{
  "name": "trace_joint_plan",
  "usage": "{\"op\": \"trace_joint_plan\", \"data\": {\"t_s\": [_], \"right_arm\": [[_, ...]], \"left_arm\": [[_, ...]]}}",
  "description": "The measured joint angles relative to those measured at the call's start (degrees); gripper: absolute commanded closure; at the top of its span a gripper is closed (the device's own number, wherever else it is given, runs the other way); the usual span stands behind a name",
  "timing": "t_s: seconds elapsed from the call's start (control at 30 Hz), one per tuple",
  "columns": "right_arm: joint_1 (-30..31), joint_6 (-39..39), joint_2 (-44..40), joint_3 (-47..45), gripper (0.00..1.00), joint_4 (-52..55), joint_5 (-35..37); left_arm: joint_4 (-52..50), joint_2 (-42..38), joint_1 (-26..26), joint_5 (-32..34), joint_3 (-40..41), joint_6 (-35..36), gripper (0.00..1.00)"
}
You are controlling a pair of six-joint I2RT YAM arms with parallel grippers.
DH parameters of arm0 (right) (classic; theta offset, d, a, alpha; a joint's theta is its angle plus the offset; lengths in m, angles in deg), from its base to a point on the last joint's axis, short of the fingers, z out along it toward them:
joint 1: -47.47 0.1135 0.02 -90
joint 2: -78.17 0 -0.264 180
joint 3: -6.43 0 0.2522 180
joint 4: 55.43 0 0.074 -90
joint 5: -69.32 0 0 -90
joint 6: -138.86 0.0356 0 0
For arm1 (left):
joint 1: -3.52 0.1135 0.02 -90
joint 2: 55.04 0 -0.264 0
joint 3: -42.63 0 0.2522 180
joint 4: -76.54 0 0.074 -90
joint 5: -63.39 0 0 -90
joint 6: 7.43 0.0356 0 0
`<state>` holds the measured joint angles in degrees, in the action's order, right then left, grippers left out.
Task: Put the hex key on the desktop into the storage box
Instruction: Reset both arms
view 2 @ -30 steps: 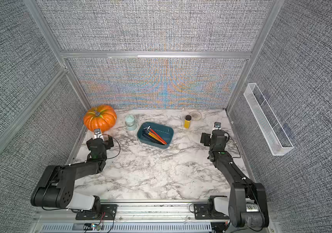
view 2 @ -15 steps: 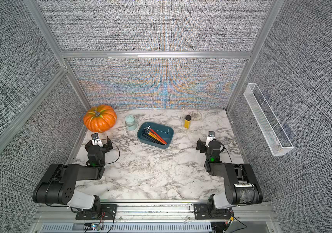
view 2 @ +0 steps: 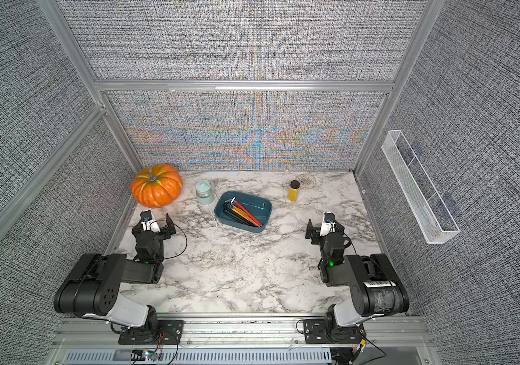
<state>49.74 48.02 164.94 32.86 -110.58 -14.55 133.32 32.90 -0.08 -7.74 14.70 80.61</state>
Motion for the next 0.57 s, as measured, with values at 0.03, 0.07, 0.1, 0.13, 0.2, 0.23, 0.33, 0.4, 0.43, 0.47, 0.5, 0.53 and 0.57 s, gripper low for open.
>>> {"op": "trace_joint_plan", "data": {"t_s": [0.03,0.07,0.1,0.13,0.2,0.23,0.33,0.4,0.43,0.47,0.5,0.53,0.57], "right_arm": [[0.0,0.0,0.0,0.0,0.01,-0.2,0.0],[0.0,0.0,0.0,0.0,0.01,-0.3,0.0],[0.0,0.0,0.0,0.0,0.01,-0.3,0.0],[0.0,0.0,0.0,0.0,0.01,-0.3,0.0],[0.0,0.0,0.0,0.0,0.01,-0.3,0.0],[0.0,0.0,0.0,0.0,0.01,-0.3,0.0],[0.0,0.0,0.0,0.0,0.01,-0.3,0.0],[0.0,0.0,0.0,0.0,0.01,-0.3,0.0],[0.0,0.0,0.0,0.0,0.01,-0.3,0.0],[0.0,0.0,0.0,0.0,0.01,-0.3,0.0],[0.0,0.0,0.0,0.0,0.01,-0.3,0.0],[0.0,0.0,0.0,0.0,0.01,-0.3,0.0],[0.0,0.0,0.0,0.0,0.01,-0.3,0.0]], "left_arm": [[0.0,0.0,0.0,0.0,0.0,0.0,0.00],[0.0,0.0,0.0,0.0,0.0,0.0,0.00],[0.0,0.0,0.0,0.0,0.0,0.0,0.00],[0.0,0.0,0.0,0.0,0.0,0.0,0.00],[-0.1,0.0,0.0,0.0,0.0,0.0,0.00],[-0.1,0.0,0.0,0.0,0.0,0.0,0.00],[-0.1,0.0,0.0,0.0,0.0,0.0,0.00],[-0.1,0.0,0.0,0.0,0.0,0.0,0.00],[-0.2,0.0,0.0,0.0,0.0,0.0,0.00],[-0.2,0.0,0.0,-0.2,-0.1,0.0,0.00],[-0.2,0.0,0.0,-0.4,-0.1,0.0,0.00],[-0.2,0.0,0.0,-0.5,-0.2,0.0,0.00],[-0.3,0.0,0.0,-0.6,-0.2,0.0,0.00]]}}
